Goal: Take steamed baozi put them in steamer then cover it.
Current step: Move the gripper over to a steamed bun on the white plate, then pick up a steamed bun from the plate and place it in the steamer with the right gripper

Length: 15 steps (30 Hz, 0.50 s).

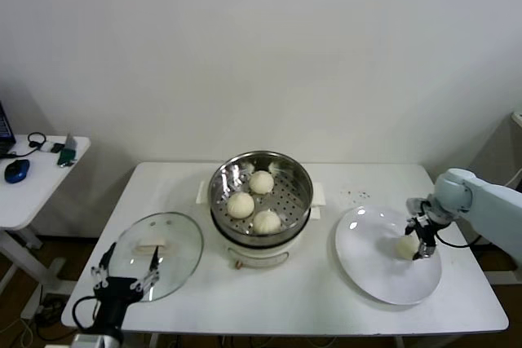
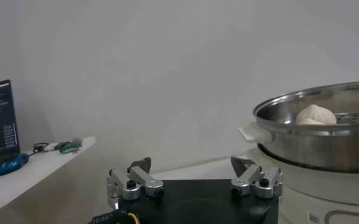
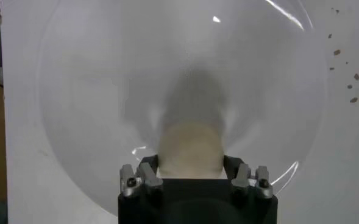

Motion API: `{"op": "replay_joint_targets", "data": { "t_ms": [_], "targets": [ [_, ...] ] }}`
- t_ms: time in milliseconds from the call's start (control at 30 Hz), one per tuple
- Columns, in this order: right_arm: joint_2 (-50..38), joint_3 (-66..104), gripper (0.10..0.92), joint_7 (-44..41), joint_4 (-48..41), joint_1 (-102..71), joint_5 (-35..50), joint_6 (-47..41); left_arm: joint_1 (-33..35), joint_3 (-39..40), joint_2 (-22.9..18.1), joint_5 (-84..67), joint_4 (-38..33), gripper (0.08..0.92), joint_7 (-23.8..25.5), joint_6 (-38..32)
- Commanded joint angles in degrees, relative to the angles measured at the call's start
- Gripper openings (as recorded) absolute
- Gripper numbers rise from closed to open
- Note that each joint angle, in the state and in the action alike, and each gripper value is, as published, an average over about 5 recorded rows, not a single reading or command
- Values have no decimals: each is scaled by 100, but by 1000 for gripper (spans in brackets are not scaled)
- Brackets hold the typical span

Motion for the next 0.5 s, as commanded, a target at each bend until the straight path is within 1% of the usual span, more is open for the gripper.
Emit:
{"op": "replay_joint_targets", "data": {
  "t_ms": [33, 133, 233, 400, 500],
  "targets": [
    [-4, -514, 692, 44, 124, 739, 544, -115, -32, 30, 9, -2, -6, 823, 5, -2],
    [112, -1187, 688, 86, 201, 1584, 1064, -222, -66, 71, 13, -4, -10, 823, 13, -5],
    [402, -1908, 687, 137, 259, 2526, 1821, -346, -86, 121, 20, -6, -28, 823, 24, -10],
    [1251, -3093, 687, 249, 293, 4070, 3165, -491, -96, 200, 53, -22, -57, 823, 38, -47],
    [1790, -3521, 687, 282, 253, 4562, 3861, -546, -73, 245, 115, -32, -52, 823, 37, -101]
  ]
}}
